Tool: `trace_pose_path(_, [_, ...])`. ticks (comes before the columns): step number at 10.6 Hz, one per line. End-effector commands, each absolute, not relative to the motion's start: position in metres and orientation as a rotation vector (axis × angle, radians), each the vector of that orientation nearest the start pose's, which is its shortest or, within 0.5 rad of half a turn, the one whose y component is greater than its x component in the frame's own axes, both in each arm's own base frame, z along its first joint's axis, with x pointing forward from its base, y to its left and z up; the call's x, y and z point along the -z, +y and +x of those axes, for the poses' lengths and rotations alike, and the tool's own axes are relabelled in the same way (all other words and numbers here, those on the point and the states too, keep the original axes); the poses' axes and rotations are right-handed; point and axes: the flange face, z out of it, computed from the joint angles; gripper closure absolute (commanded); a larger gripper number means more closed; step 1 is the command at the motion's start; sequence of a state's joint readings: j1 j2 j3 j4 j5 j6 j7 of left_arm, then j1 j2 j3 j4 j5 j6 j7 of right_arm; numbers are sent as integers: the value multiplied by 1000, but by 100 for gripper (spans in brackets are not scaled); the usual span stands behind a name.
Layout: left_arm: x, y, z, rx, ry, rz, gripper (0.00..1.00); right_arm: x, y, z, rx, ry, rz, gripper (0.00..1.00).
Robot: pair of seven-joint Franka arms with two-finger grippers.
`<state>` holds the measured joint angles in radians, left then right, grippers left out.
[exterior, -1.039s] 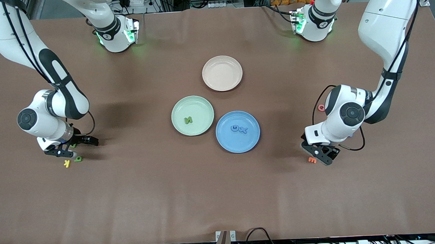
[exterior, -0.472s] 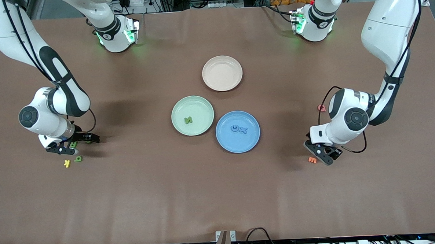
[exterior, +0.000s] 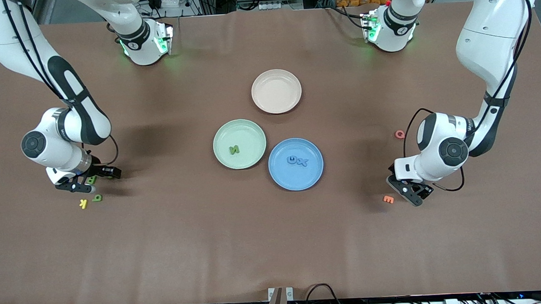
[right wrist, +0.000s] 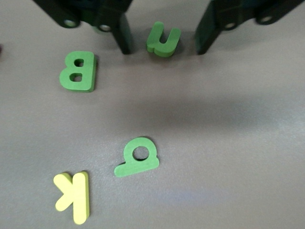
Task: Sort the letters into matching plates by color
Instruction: 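Grasp the green n with the right gripper while the left gripper grasps a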
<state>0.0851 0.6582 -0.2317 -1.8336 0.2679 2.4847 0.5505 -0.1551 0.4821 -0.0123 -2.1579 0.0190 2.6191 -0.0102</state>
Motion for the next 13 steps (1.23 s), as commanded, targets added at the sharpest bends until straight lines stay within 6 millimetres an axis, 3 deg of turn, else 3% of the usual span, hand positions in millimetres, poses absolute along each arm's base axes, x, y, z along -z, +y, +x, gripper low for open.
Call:
trace_pose_path(1, [-179, -94, 642, 29, 1311, -2854, 0, -168, -95, 548, -37, 273, -3119, 48])
trace_pose_path(2, [-180, -93, 643, 33, 1293, -2873, 0, -168, -95, 548, -37, 271, -3119, 51])
trace_pose_path(3, [-180, -94, 643, 36, 1276, -2891, 14, -171, -97, 550, -28, 275, -3119, 53])
trace_pose_path(4, [-180, -93, 642, 36, 1215, -2933, 54, -171, -98, 550, -27, 277, -3119, 54])
trace_pose_path(5, [-180, -95, 641, 32, 1085, -2996, 100, -172, -98, 551, -23, 278, -3119, 57])
trace_pose_path(7, [-180, -96, 640, 18, 1050, -3011, 100, -173, -100, 551, -20, 282, -3120, 69])
trace_pose_path(13, [-185, -98, 639, -5, 1037, -3016, 100, -176, -101, 553, -13, 283, -3120, 77])
